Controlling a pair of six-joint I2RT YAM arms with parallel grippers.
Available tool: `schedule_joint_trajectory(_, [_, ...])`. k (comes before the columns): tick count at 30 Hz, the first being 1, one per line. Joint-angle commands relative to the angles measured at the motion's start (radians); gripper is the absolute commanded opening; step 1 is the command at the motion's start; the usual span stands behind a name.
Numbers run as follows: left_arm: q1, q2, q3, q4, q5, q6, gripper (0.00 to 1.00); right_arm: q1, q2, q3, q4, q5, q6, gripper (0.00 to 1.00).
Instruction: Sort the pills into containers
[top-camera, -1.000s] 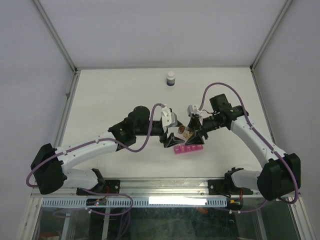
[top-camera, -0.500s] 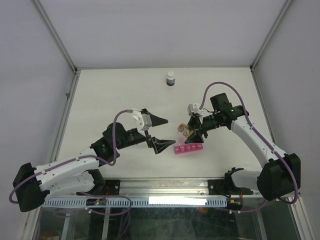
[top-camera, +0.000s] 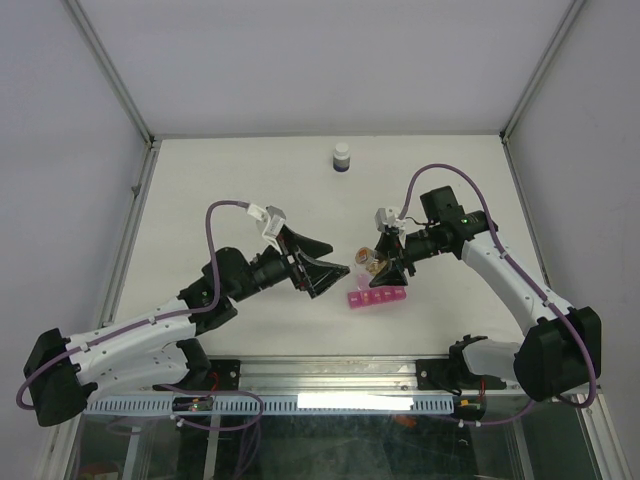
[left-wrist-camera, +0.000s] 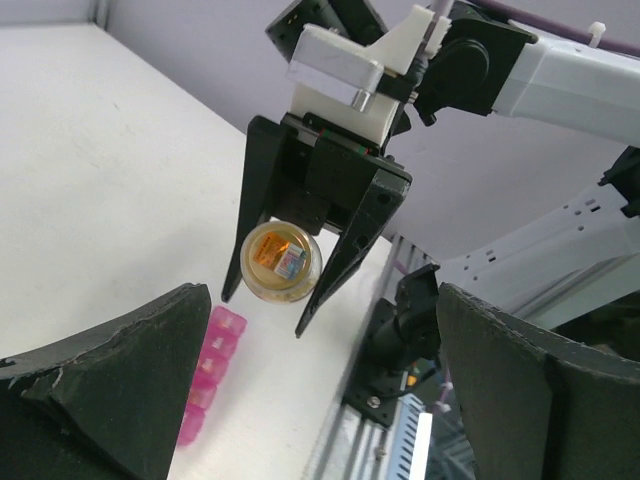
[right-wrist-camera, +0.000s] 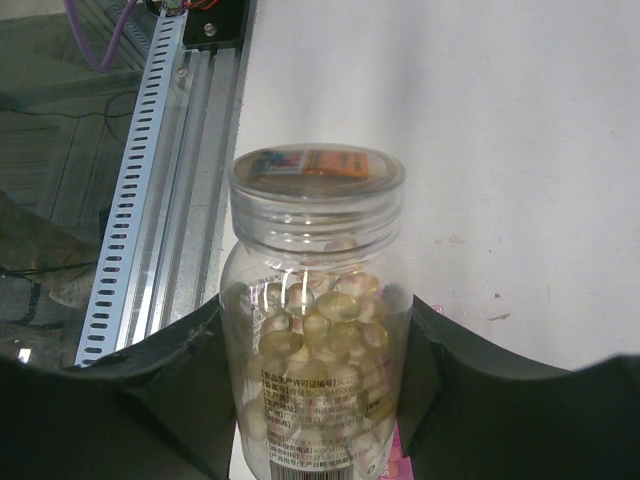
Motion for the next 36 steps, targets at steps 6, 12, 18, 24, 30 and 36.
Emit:
schedule_joint_trajectory(6, [-0.013, 0.034, 0.078, -0.074, -0.081, -0.132, 0.92, -0.006, -0.004, 0.043, 0.019, -0.031, -0.015, 0.00])
schedule_joint_trajectory(12, [-0.034, 0.102, 0.151, -0.141, -0.121, -0.083, 0.90, -0.008, -0.002, 0.044, 0.019, -0.030, -0.013, 0.00])
schedule_joint_trajectory(18, [-0.041, 0.181, 0.210, -0.167, -0.116, -0.076, 0.84, -0.012, -0.003, 0.044, 0.020, -0.032, -0.013, 0.00])
schedule_joint_trajectory(24, [-0.041, 0.246, 0.267, -0.188, -0.083, -0.062, 0.69, -0.011, -0.003, 0.044, 0.019, -0.034, -0.015, 0.00])
schedule_joint_trajectory(30, [-0.041, 0.296, 0.302, -0.209, -0.044, -0.057, 0.60, -0.011, -0.005, 0.044, 0.018, -0.034, -0.015, 0.00])
schedule_joint_trajectory(36, [-0.042, 0.318, 0.314, -0.216, 0.001, -0.062, 0.55, -0.011, -0.006, 0.044, 0.018, -0.035, -0.016, 0.00])
